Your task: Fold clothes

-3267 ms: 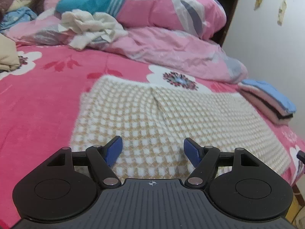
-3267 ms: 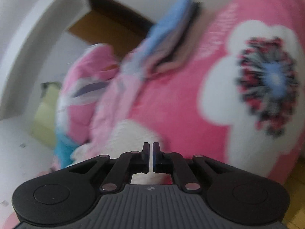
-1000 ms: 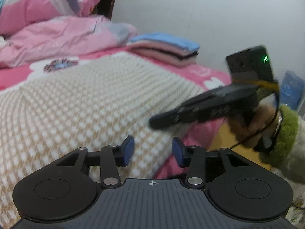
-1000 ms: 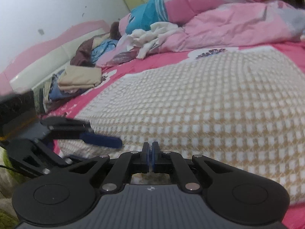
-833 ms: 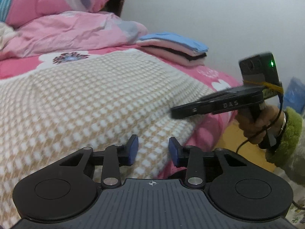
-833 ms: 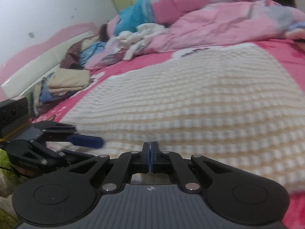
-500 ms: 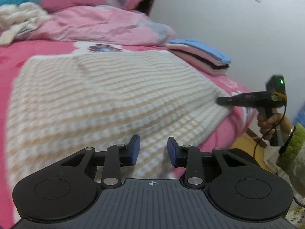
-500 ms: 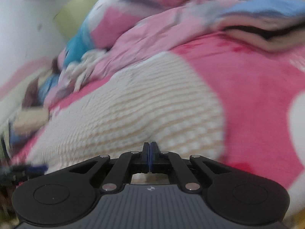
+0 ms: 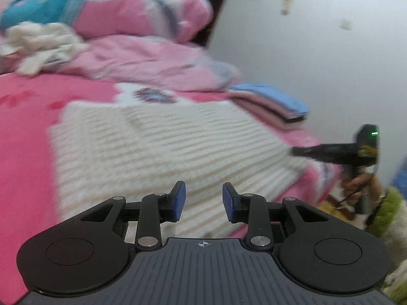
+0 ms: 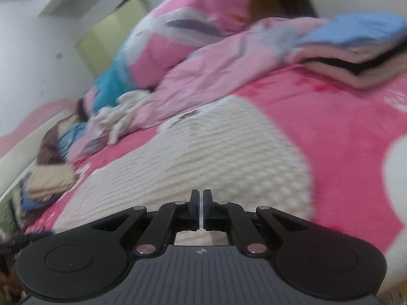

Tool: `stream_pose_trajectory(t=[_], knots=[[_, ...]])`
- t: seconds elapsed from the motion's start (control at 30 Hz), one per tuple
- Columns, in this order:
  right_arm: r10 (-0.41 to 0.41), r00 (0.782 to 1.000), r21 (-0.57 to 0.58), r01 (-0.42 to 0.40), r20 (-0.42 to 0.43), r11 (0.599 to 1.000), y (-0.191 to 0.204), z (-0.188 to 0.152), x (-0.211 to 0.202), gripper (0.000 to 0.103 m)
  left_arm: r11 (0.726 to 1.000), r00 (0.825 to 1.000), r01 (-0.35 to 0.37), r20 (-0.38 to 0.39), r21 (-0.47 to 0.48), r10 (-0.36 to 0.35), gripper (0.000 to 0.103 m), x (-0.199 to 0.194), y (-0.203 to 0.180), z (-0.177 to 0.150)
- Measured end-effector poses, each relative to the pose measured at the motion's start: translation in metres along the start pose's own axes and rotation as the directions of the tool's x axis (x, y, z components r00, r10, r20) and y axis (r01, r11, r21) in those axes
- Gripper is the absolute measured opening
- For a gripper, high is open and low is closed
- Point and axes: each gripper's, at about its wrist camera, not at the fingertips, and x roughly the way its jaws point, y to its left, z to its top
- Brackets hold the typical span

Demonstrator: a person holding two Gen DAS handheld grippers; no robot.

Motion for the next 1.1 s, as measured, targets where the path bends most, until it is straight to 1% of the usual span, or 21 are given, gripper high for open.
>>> stream_pose_trajectory(t=[0.03,0.1,0.17,0.23,0.3,0.4,0.47,0.53,0.6,0.67,0.9,1.0,1.1], knots=[[0.010,1.000,-0.015,-0.010,-0.012,1.000,0.006,-0.001,0.005,0.001,0.999,0.999,0.046,-0.014,0.008,-0.046,0.031,0.012,-0.005,0.005],[0.021,0.999,-0.032,-0.023,-0.035,0.999,0.015,-0.005,0.016,0.001,0.992,0.991,0.127,-0.051,0.011,-0.126,0.031,0.035,-0.013,0.010],[0.033,0.998,-0.028,-0.035,-0.056,0.999,0.019,-0.009,0.025,0.001,0.981,0.975,0.194,-0.111,0.011,-0.192,0.031,0.064,-0.023,0.013],[0.044,0.997,-0.021,-0.046,-0.067,0.999,0.021,-0.013,0.030,0.001,0.975,0.963,0.222,-0.162,0.029,-0.214,0.031,0.088,-0.032,0.013],[0.059,0.996,-0.015,-0.060,-0.072,0.998,0.021,-0.015,0.032,0.001,0.972,0.954,0.234,-0.204,0.040,-0.221,0.031,0.105,-0.039,0.014],[0.071,0.995,0.006,-0.070,-0.074,0.998,0.017,-0.018,0.034,0.001,0.969,0.943,0.245,-0.242,0.031,-0.231,0.031,0.125,-0.043,0.012],[0.078,0.994,0.028,-0.077,-0.074,0.997,0.013,-0.019,0.035,0.001,0.970,0.941,0.242,-0.247,0.015,-0.231,0.031,0.130,-0.041,0.011],[0.082,0.994,0.040,-0.079,-0.073,0.996,0.009,-0.022,0.035,0.001,0.972,0.942,0.236,-0.246,-0.003,-0.229,0.029,0.132,-0.039,0.010],[0.083,0.994,0.044,-0.080,-0.070,0.996,0.008,-0.023,0.034,0.001,0.975,0.946,0.221,-0.239,-0.020,-0.219,0.019,0.130,-0.036,0.008],[0.082,0.994,0.046,-0.079,-0.070,0.996,0.007,-0.023,0.033,0.001,0.978,0.950,0.202,-0.233,-0.044,-0.207,0.017,0.124,-0.029,0.007],[0.073,0.995,0.072,-0.068,-0.068,0.995,0.001,-0.024,0.031,0.001,0.983,0.969,0.110,-0.207,-0.144,-0.138,0.017,0.084,0.002,-0.004],[0.066,0.996,0.087,-0.061,-0.065,0.994,-0.004,-0.025,0.027,0.000,0.984,0.978,0.044,-0.196,-0.172,-0.078,0.017,0.061,0.015,-0.014],[0.045,0.997,0.082,-0.039,-0.064,0.996,-0.004,-0.023,0.024,0.001,0.974,0.983,-0.009,-0.182,-0.225,-0.033,0.017,0.035,0.030,-0.023]])
